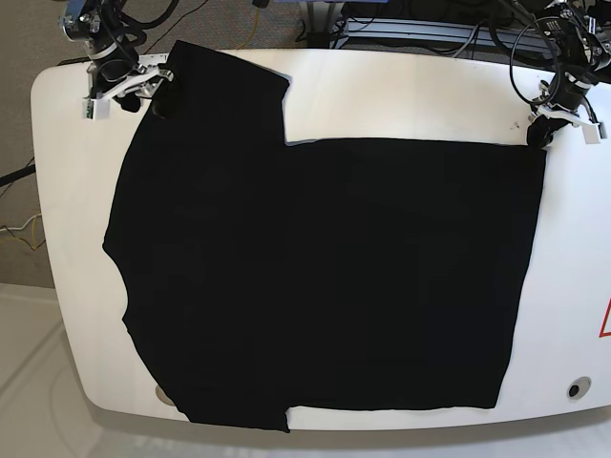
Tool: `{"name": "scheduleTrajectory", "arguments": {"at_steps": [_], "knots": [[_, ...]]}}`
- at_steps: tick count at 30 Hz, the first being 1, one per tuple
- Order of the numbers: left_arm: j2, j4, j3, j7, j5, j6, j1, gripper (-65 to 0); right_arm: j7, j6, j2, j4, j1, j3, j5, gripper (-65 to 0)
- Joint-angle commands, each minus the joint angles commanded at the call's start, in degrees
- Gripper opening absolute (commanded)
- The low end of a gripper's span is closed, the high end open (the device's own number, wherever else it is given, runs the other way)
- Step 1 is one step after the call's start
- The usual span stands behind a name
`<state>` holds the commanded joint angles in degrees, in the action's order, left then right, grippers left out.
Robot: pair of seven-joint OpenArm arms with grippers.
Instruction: Fold the T-shirt properly
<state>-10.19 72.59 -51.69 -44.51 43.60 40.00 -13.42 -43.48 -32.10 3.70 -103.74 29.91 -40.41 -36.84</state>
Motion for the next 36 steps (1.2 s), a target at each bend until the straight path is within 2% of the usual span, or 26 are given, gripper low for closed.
{"name": "scheduleTrajectory", "arguments": {"at_steps": [3,5,7,11,15,17,23,36], "knots": [[-0.1,0.0,0.1,1.6,1.2,0.0,0.2,-65.0,-0.4,-0.12,0.0,-0.3,-0.2,-1.6,0.4,-23.9],[-0.4,-0.2,0.1,3.3,3.0,0.0,0.1,-65.0,-1.3,-0.75,-0.2,-0.5,0.0,-1.4,-0.3,-30.5],[-0.4,-0.2,0.0,3.6,3.3,0.0,0.2,-65.0,-1.5,-1.06,-0.2,-0.6,0.0,-1.3,-0.3,-34.0],[-0.4,0.0,0.1,3.3,2.9,0.0,0.2,-65.0,-1.4,-1.36,-0.2,-0.2,0.1,-1.0,-0.5,-36.7],[-0.3,0.2,0.3,2.8,2.3,0.0,0.0,-65.0,-1.3,-0.95,-0.3,-0.1,0.2,-0.3,-0.9,-33.9],[-0.2,0.1,0.3,2.1,1.5,0.0,0.0,-65.0,-1.3,-0.45,-0.5,0.3,0.0,1.0,-0.8,-30.4],[-0.2,-0.1,0.4,2.2,1.8,0.0,0.1,-65.0,-1.6,-0.57,-0.5,0.4,0.1,1.5,-0.9,-26.3],[-0.3,0.2,0.2,2.3,1.7,0.0,0.0,-65.0,-2.3,-0.87,-0.7,0.5,0.1,0.5,-1.1,-25.5]]}}
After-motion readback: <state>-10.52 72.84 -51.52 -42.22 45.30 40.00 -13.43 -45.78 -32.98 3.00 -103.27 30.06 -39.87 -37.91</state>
